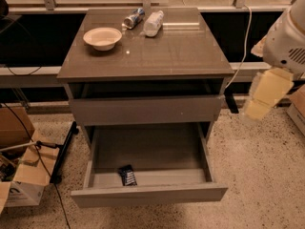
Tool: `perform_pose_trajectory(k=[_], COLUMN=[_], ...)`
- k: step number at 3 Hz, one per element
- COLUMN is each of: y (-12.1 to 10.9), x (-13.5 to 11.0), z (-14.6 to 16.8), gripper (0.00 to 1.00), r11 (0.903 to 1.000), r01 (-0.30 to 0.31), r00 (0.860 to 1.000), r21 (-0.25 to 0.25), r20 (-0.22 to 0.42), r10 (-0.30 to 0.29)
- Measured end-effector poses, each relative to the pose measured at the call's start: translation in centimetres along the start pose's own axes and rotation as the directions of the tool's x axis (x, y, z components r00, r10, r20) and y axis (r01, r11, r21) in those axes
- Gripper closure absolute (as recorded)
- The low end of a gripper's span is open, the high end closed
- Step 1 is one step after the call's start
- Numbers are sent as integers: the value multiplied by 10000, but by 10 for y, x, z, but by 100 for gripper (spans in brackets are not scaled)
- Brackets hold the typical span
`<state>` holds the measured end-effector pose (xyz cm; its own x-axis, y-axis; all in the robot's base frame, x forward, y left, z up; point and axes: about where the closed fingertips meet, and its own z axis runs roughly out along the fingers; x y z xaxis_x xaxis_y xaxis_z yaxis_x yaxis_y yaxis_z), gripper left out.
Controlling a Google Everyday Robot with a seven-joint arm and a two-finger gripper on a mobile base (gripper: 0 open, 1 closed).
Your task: Pick rxbar blueberry from middle drawer and place on counter
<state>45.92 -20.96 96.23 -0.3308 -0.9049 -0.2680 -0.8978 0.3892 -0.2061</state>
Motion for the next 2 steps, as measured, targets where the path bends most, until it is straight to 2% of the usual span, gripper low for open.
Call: perform_pose_trajectory(k=[1, 2], y=[-13, -26], x=[-7, -5], z=[27, 71], gripper=[0, 0], r11=[9893, 9447], r01=[-1451, -3241], r00=[9887, 9435], r21=[-152, -511], r20=[346, 553], r10=[1456, 3267])
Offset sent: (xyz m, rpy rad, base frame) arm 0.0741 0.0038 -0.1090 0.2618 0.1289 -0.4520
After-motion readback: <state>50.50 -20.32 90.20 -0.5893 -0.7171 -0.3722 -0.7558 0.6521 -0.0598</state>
